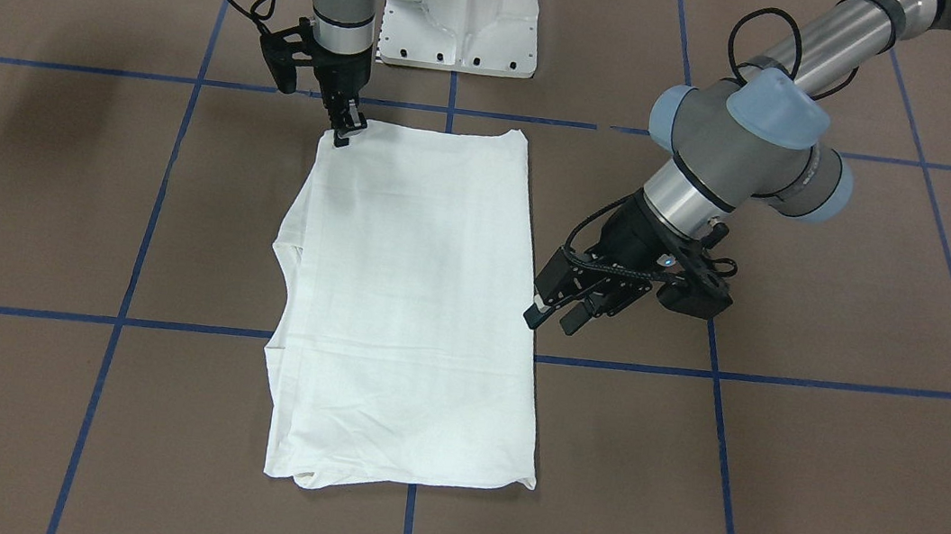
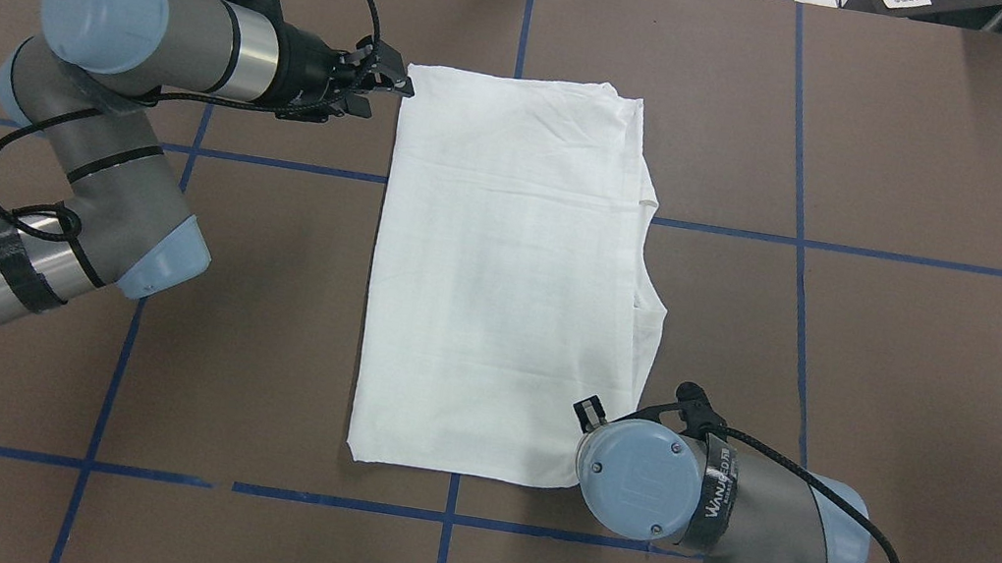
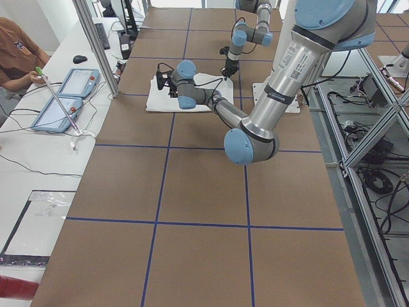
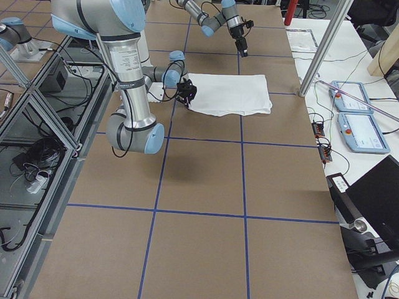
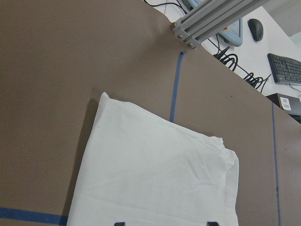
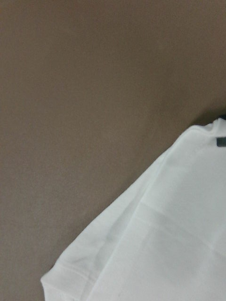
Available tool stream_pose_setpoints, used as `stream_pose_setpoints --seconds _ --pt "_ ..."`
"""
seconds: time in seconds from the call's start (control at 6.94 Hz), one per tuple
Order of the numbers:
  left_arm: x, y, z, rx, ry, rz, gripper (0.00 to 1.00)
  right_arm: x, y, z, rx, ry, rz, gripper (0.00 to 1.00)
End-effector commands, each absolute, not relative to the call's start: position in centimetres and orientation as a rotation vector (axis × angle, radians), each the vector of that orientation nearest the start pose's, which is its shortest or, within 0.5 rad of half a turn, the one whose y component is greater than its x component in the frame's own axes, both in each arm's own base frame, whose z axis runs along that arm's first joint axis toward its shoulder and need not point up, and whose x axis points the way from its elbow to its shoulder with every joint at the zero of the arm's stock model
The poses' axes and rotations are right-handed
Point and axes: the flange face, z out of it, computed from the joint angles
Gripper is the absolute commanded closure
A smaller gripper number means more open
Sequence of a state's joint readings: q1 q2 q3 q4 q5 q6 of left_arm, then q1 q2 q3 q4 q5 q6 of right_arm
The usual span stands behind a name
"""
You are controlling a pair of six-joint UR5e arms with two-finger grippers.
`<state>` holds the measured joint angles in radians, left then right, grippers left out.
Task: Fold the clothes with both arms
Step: 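Move the left gripper down to the shirt's near corner beside the right gripper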
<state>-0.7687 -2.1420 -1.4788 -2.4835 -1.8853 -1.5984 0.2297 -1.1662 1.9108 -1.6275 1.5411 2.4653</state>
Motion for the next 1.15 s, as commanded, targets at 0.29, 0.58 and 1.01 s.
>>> stream_pose_setpoints --seconds 0.29,0.58,1.01 --pt "42.0 -46.7 27.7 0.104 1.444 -0.518 0.33 -53.5 -26.5 28.9 -0.247 -0.714 1.078 1.00" --pt "47.3 -34.7 27.0 0.049 1.305 -0.580 0.33 -53.0 -26.5 28.4 -0.253 -0.724 1.077 1.00" --pt "53.4 -23.2 28.2 -0.036 1.086 -0.579 0.34 -52.8 -26.4 28.3 -0.254 -0.726 1.077 1.00"
